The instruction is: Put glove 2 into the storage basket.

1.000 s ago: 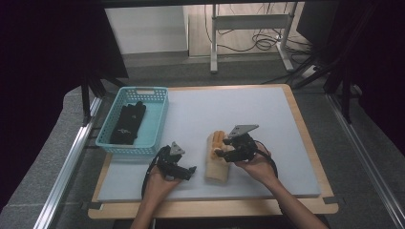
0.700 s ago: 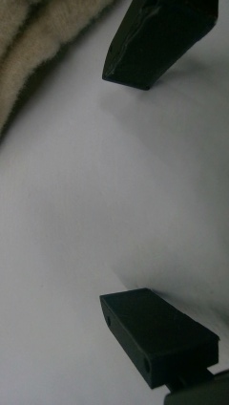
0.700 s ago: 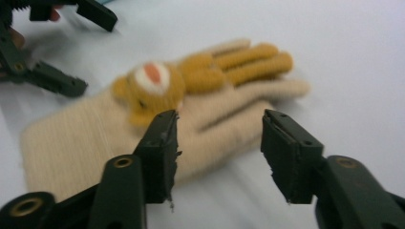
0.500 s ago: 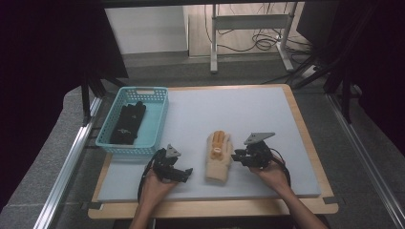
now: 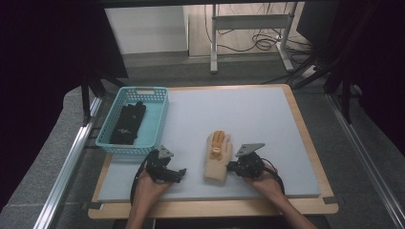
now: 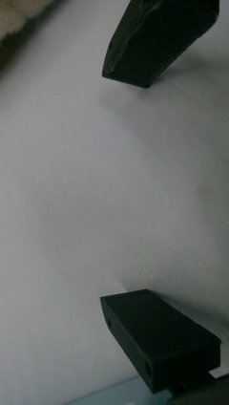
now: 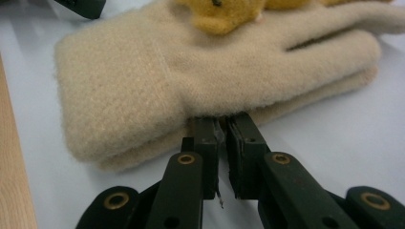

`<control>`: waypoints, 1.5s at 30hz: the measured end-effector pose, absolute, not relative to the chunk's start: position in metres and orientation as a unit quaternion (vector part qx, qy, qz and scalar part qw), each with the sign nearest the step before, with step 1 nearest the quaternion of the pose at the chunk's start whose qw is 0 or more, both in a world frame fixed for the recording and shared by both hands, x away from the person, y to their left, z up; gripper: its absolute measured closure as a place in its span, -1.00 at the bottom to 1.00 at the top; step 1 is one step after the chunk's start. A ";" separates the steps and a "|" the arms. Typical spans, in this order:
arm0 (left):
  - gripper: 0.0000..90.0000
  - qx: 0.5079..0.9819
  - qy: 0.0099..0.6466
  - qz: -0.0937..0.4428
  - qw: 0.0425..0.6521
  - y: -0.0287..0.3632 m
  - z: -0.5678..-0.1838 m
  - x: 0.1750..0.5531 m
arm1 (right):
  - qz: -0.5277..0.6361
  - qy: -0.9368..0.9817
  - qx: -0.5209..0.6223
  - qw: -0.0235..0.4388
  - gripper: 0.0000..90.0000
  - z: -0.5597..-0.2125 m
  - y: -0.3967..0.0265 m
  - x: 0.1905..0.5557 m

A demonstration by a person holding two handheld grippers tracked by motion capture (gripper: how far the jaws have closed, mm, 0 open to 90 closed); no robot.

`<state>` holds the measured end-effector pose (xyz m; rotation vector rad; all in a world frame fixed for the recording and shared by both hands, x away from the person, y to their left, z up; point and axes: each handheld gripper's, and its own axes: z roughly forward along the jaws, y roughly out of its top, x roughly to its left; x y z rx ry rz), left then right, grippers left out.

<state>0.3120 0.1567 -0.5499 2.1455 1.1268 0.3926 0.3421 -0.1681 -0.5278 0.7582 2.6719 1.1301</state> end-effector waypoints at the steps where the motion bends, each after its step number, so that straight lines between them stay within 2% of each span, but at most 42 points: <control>1: -1.00 0.822 0.433 0.151 0.338 0.156 -0.550 0.312 | 0.377 0.889 0.250 0.071 0.81 -0.528 -0.166 0.342; 15: -1.00 0.822 0.433 0.149 0.340 0.157 -0.550 0.312 | 0.386 0.892 0.226 0.071 0.79 -0.533 -0.125 0.346; 25: -1.00 0.821 0.433 0.148 0.342 0.157 -0.551 0.312 | 0.383 0.891 0.229 0.079 0.68 -0.528 -0.131 0.346; 29: -1.00 0.821 0.434 0.148 0.342 0.157 -0.551 0.312 | 0.385 0.886 0.240 0.094 0.57 -0.523 -0.146 0.348; 37: -1.00 0.820 0.435 0.147 0.341 0.157 -0.551 0.312 | 0.385 0.869 0.280 0.134 0.16 -0.513 -0.188 0.356; 45: -1.00 0.820 0.435 0.146 0.342 0.157 -0.551 0.313 | 0.373 0.852 0.325 0.171 -0.13 -0.516 -0.232 0.363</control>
